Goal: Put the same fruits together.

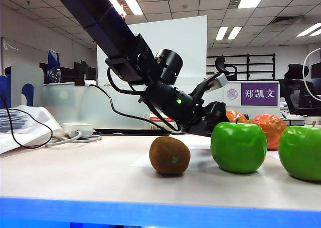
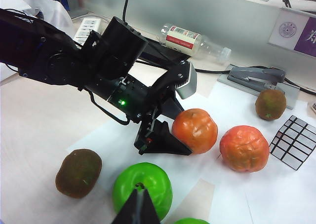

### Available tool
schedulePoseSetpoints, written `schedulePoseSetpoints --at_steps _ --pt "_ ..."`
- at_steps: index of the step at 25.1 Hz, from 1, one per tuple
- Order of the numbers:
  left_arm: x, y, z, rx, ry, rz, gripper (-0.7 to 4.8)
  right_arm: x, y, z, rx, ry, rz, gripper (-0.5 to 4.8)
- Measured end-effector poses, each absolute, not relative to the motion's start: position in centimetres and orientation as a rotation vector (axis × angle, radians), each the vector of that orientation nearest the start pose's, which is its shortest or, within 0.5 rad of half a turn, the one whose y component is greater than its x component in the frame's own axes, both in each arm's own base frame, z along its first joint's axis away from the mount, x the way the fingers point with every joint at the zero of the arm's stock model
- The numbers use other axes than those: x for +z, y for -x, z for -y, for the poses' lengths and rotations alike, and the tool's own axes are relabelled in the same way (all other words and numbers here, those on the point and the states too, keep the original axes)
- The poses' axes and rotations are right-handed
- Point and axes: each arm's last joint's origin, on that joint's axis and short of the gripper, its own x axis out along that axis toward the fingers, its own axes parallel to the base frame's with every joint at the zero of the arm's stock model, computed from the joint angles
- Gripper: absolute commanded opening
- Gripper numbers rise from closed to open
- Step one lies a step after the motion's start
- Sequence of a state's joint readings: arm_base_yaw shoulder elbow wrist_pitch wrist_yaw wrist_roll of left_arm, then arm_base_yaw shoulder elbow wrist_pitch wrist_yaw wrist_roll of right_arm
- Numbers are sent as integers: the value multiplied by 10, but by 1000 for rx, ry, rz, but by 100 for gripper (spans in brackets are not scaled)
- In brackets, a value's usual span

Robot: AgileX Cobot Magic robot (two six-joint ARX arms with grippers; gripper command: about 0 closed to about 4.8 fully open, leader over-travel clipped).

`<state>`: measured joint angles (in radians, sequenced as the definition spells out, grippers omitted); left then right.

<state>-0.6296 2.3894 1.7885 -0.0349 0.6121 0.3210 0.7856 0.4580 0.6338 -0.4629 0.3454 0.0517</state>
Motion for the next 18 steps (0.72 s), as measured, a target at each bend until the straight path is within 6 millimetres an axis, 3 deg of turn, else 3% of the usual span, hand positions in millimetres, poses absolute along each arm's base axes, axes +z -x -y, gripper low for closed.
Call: schedulePoseSetpoints --at_steps 2,14,18 --pt "140 -412 321 -1295 -274 -483 479 295 -81 -67 430 104 -255 -6" --pt "141 -412 321 -1287 -266 -496 479 295 -81 -67 430 104 -255 -6" --pt "149 -409 319 -1273 -270 -520 479 295 -81 -67 430 104 -255 -6"
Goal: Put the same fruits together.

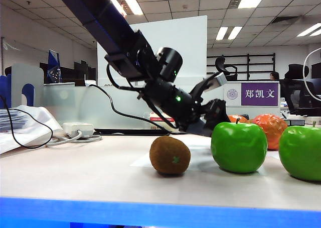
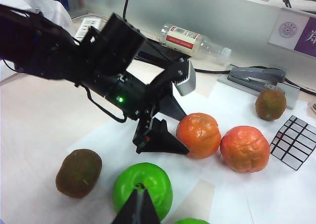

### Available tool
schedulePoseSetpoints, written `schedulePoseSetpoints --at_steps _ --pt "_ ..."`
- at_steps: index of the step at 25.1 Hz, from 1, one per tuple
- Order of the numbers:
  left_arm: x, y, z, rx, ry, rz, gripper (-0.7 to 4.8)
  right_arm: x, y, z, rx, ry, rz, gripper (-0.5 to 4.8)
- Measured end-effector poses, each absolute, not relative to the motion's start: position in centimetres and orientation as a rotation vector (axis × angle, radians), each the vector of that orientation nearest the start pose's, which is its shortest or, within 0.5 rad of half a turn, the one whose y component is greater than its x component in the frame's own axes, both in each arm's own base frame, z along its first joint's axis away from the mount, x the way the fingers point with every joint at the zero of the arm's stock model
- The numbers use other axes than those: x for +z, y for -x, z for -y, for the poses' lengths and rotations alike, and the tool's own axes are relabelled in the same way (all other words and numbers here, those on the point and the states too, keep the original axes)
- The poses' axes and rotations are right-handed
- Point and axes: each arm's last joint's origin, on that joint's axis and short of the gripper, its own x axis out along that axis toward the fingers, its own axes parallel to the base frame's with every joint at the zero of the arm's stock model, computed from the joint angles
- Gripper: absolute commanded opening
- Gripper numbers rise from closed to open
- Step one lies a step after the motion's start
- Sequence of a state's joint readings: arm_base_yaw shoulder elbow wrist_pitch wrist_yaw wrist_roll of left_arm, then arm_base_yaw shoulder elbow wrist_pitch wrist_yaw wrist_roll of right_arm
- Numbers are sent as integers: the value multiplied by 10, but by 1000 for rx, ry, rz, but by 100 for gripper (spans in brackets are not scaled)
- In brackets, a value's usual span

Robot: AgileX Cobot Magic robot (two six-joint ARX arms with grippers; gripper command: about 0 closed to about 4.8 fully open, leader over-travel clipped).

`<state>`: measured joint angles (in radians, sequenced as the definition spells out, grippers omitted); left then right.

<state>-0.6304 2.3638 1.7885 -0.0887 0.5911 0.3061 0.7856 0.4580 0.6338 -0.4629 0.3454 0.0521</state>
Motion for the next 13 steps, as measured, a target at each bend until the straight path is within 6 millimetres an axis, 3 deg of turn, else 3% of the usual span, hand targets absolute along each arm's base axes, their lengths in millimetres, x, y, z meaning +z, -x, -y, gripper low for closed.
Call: schedulePoseSetpoints --at_steps 9,13 --pt "192 -402 312 -1281 -305 -453 479 295 -81 -67 432 104 -255 -6" --pt "207 -398 301 -1255 -350 -496 479 295 -81 -68 437 103 -255 -6"
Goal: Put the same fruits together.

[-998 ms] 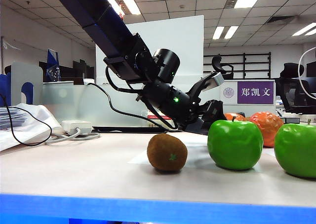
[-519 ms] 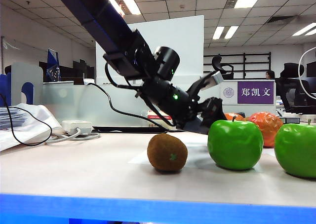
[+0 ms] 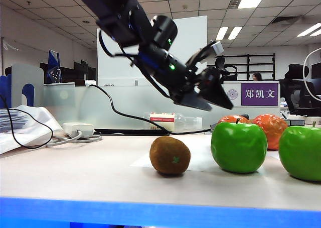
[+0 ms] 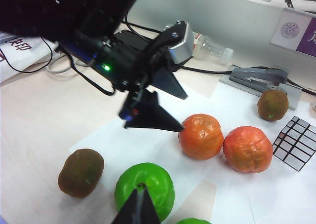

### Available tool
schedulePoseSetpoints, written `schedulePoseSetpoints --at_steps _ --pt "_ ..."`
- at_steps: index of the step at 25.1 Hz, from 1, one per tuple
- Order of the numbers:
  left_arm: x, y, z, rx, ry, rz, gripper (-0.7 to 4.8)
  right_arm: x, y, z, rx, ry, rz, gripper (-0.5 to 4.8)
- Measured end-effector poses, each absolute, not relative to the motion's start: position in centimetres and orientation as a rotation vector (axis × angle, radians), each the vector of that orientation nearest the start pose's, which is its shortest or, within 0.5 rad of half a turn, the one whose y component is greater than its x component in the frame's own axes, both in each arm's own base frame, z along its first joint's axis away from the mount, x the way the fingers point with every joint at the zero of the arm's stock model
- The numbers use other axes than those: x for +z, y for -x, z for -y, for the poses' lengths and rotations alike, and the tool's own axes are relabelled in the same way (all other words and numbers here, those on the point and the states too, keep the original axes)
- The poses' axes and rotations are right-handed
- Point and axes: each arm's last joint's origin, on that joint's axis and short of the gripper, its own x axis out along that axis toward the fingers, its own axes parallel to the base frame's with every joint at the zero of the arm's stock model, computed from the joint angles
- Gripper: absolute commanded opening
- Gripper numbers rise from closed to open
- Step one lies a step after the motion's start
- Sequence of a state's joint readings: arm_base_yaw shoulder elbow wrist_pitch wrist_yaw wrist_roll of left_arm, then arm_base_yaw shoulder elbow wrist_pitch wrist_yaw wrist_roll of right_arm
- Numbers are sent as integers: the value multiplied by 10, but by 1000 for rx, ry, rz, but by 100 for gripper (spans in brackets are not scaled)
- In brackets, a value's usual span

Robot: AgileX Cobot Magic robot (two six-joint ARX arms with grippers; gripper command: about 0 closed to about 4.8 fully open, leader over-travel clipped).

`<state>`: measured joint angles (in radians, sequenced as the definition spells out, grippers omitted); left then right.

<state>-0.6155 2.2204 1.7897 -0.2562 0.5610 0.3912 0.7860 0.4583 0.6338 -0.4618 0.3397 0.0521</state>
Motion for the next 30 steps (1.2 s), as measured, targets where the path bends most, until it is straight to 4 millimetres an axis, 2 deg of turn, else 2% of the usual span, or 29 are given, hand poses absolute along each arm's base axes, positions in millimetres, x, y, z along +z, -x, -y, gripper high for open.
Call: schedulePoseSetpoints --at_steps 4,7,12,21,30 --pt "214 -396 277 -1238 -437 -592 479 295 -81 -68 437 102 -254 -6" --pt "217 -391 253 -1232 -478 -734 479 296 -81 -68 438 101 -253 -6" --pt "238 -371 224 -1246 -495 -921 479 296 -81 -68 439 98 -247 -6" --pt "247 -342 219 -1364 -464 -1102 479 301 -82 -68 443 77 -205 -6" --pt "246 -316 231 -1418 -440 -1279 479 304 -76 -63 449 57 -174 -6"
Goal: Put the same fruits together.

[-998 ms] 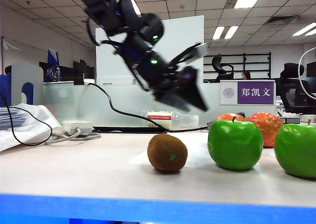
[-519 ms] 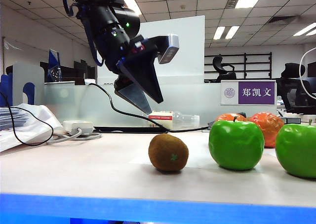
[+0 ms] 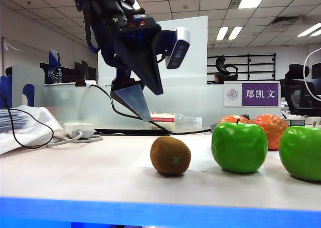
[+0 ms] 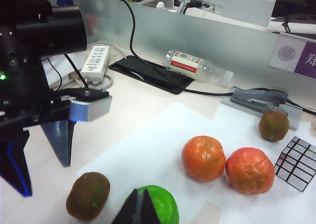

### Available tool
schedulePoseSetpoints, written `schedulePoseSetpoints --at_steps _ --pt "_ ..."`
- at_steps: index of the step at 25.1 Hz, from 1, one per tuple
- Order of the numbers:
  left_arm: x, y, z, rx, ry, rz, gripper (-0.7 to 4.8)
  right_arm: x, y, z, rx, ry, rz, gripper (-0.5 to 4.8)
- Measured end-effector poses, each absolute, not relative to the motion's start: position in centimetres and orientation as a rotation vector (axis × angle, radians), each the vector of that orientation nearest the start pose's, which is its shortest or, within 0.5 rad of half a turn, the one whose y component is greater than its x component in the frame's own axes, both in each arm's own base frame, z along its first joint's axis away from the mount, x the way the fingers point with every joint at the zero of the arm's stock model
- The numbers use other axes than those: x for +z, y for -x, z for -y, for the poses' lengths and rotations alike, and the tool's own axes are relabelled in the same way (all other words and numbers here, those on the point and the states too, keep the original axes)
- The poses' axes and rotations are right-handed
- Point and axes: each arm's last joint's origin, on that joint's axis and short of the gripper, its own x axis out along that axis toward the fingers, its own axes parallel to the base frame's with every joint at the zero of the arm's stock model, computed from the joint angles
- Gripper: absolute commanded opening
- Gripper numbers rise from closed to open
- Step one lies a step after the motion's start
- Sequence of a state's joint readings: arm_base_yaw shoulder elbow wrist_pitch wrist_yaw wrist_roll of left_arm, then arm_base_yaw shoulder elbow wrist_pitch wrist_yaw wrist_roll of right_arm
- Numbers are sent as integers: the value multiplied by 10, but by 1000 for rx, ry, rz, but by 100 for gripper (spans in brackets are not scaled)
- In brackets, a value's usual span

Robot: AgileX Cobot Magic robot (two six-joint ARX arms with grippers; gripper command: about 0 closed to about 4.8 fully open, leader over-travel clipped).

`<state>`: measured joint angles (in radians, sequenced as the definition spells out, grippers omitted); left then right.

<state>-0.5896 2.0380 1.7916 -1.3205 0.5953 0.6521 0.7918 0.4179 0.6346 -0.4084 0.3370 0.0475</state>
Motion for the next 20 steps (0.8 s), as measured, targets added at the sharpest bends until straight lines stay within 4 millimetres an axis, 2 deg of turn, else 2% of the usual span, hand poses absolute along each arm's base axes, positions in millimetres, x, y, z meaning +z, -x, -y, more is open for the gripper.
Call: schedulePoseSetpoints --at_steps 9,15,20 --pt "246 -311 250 -1408 -449 -1230 479 304 -75 -62 449 52 -167 -6" --pt "246 -319 255 -1258 -505 -1185 479 304 -75 -62 449 52 -167 -6" --pt "245 -320 258 -1217 -485 -1192 479 304 -75 -62 449 52 -167 -6"
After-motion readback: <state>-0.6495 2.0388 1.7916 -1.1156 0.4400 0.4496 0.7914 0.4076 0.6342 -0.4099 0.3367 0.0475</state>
